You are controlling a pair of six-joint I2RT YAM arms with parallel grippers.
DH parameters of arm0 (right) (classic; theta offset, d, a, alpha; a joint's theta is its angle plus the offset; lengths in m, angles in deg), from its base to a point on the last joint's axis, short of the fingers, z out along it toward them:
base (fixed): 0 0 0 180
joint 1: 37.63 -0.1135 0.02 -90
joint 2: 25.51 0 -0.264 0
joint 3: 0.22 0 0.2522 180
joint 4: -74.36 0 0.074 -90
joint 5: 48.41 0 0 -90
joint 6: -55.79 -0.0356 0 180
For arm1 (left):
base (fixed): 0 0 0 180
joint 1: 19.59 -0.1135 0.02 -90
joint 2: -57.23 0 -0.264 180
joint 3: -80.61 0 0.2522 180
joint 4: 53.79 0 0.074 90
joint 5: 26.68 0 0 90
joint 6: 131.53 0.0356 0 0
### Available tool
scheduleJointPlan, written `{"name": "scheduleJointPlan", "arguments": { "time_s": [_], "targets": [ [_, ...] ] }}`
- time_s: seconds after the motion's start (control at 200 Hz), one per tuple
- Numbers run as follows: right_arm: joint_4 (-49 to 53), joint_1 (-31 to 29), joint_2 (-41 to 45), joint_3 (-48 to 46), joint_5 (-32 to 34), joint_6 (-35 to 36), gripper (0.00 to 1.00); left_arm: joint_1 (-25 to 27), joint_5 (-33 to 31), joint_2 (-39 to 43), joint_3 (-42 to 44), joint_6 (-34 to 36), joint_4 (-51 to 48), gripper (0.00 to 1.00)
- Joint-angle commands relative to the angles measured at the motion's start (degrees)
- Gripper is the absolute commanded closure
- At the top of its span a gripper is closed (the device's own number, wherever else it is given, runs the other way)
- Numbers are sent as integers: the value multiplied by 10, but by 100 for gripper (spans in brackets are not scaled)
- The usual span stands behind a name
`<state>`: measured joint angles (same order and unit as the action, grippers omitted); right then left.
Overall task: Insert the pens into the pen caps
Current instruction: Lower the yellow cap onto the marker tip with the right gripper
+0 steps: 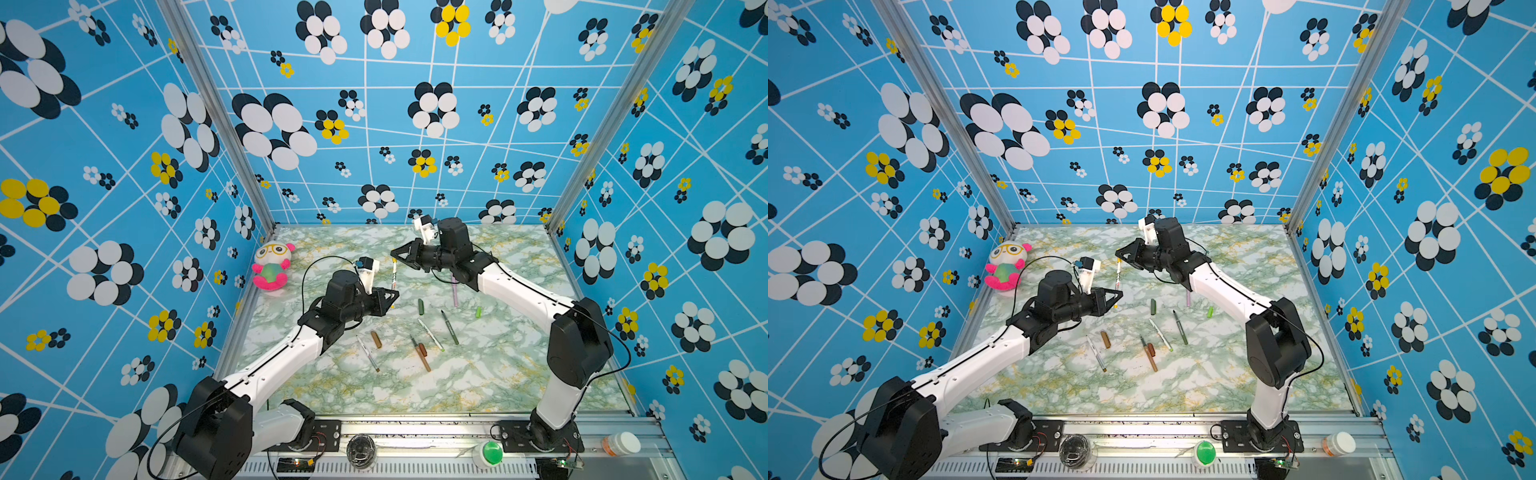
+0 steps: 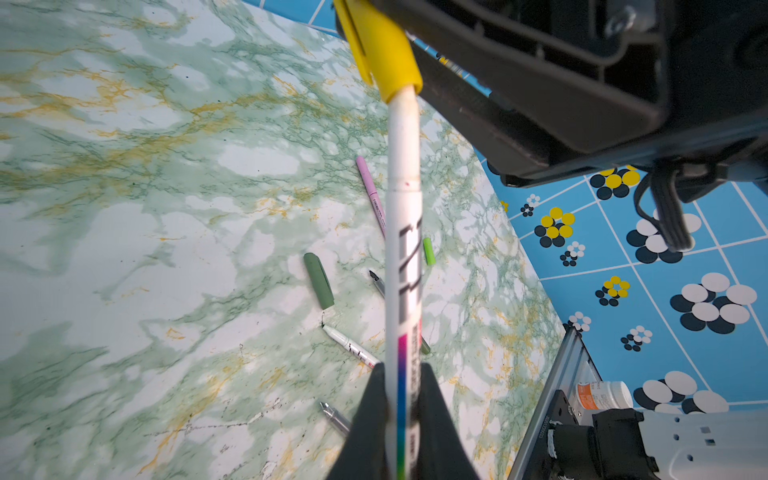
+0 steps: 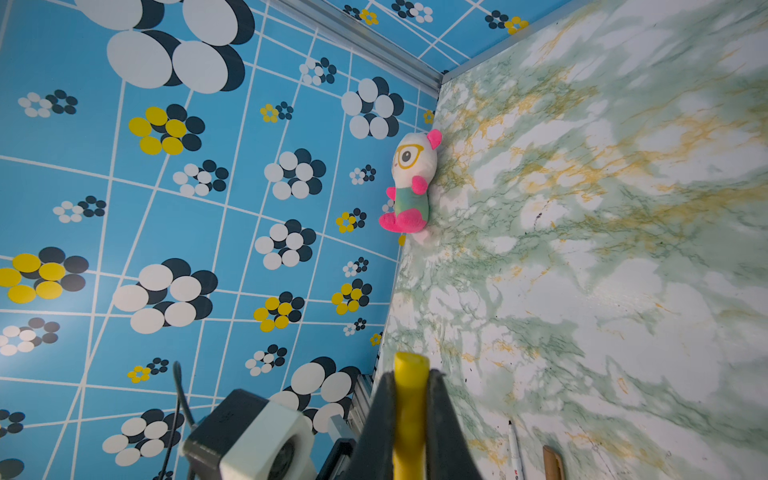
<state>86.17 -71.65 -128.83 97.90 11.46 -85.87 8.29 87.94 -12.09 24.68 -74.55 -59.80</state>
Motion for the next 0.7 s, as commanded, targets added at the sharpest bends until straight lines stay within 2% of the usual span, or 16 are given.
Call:
{"name": "scheduleJointPlan", "arguments": {
  "time_s": [0.0,0.325,0.695],
  "targets": [
    [5,-8,10,10,4,15,100,3,-12,6,-7,0,18,100],
    [-12,-20,21,-6,7,36,100,3,-33,14,-3,-39,66,100],
    [-21,-32,29,-20,9,53,100,6,-44,8,-30,-43,96,100]
  ]
}}
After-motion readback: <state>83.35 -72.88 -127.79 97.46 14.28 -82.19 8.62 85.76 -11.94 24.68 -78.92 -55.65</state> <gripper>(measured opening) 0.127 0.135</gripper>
